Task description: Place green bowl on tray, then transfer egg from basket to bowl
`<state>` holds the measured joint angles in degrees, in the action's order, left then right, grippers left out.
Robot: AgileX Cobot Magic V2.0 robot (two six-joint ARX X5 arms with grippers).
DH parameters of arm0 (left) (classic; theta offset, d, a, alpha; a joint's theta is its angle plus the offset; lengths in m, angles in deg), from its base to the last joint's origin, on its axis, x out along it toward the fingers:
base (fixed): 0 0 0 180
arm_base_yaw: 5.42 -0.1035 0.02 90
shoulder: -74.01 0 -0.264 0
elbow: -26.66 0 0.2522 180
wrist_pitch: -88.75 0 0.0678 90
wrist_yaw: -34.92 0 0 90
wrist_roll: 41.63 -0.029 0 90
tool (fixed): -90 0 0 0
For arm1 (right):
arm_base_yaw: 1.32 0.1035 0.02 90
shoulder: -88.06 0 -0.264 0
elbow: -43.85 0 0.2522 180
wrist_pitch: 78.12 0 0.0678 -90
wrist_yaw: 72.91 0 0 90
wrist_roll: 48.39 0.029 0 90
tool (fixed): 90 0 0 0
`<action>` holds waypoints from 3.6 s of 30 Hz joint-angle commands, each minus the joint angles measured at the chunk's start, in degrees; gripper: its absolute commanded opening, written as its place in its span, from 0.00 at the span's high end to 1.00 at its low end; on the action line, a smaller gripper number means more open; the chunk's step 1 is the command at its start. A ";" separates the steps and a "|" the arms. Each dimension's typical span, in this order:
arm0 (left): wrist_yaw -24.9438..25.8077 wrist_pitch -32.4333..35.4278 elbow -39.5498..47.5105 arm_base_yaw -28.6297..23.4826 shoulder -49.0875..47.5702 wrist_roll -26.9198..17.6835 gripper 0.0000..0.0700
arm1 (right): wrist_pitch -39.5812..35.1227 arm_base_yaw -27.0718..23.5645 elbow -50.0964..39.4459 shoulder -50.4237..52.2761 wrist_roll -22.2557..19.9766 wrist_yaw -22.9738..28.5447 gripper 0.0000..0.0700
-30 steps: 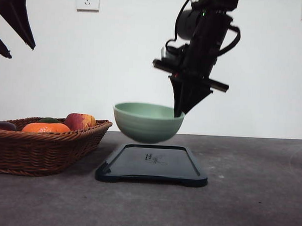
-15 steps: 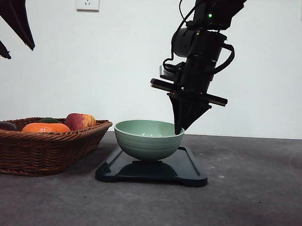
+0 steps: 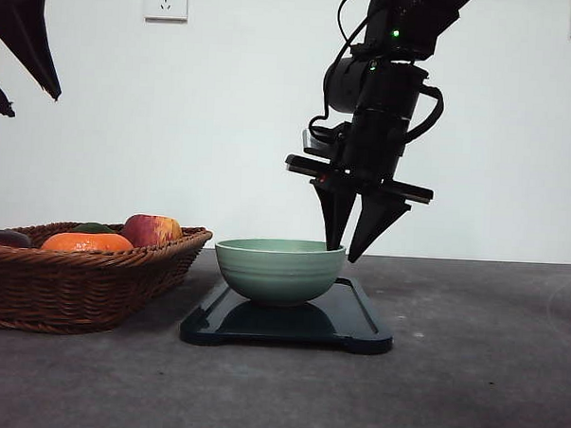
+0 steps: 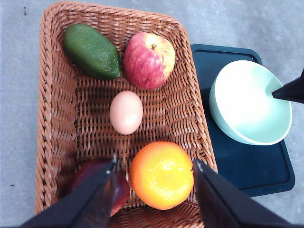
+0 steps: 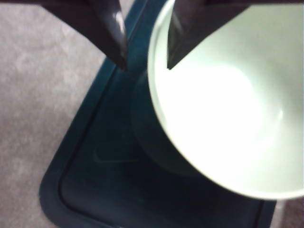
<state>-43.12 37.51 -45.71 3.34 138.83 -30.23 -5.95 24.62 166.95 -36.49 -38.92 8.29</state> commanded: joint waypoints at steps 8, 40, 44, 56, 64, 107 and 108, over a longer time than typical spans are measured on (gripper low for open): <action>0.09 0.57 -1.22 0.11 0.42 -0.02 0.56 | 2.49 2.19 3.69 4.12 -1.14 4.77 0.69; 0.10 0.14 -1.22 0.11 0.42 0.00 0.56 | -31.46 -2.71 -59.03 54.19 -4.23 2.88 0.69; 0.09 0.15 -1.22 0.11 0.42 0.00 0.56 | -31.36 -4.98 -64.66 61.65 -4.57 2.87 0.69; 0.09 -0.24 -1.75 0.33 1.18 -0.84 0.55 | -26.62 -6.29 -71.01 77.79 -4.35 2.86 0.69; 0.06 -2.34 -6.46 1.28 8.52 -4.07 0.54 | -26.60 -6.24 -71.01 78.27 -4.31 2.83 0.69; -5.95 2.38 -19.02 3.59 40.07 -12.00 0.42 | -26.26 -6.23 -71.01 78.23 -4.33 4.56 0.69; -5.99 2.35 -19.02 3.58 40.43 -11.99 0.42 | -26.27 -6.23 -71.01 78.23 -4.33 4.59 0.69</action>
<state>-48.91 39.56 -63.31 6.75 177.61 -41.67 -31.63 18.12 95.72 42.17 -42.70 12.70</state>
